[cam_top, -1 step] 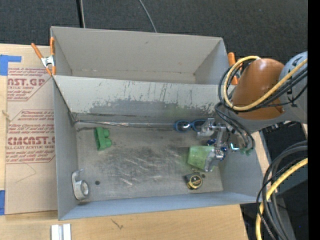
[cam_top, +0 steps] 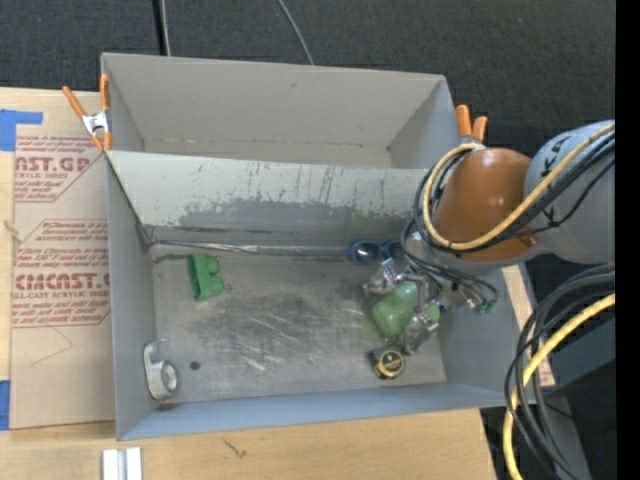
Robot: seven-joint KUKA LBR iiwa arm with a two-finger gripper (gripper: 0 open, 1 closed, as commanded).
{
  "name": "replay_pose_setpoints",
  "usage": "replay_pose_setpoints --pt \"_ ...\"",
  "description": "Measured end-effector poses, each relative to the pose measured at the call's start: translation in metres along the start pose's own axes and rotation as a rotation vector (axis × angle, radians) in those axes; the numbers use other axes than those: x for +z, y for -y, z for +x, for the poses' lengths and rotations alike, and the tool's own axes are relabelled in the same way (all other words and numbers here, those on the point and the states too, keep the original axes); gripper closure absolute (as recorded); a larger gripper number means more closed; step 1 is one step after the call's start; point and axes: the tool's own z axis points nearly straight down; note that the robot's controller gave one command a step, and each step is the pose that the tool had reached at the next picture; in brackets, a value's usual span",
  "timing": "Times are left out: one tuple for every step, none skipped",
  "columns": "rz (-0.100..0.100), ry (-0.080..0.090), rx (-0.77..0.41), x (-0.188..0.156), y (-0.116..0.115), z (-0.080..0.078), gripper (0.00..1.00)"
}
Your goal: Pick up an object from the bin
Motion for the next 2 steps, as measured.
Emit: replay_pose_setpoints --pt "0.002 0.005 0.002 -0.002 0.000 -0.002 1.00" --pt "0.002 0.002 -0.027 -0.154 -0.020 -0.003 1.00"
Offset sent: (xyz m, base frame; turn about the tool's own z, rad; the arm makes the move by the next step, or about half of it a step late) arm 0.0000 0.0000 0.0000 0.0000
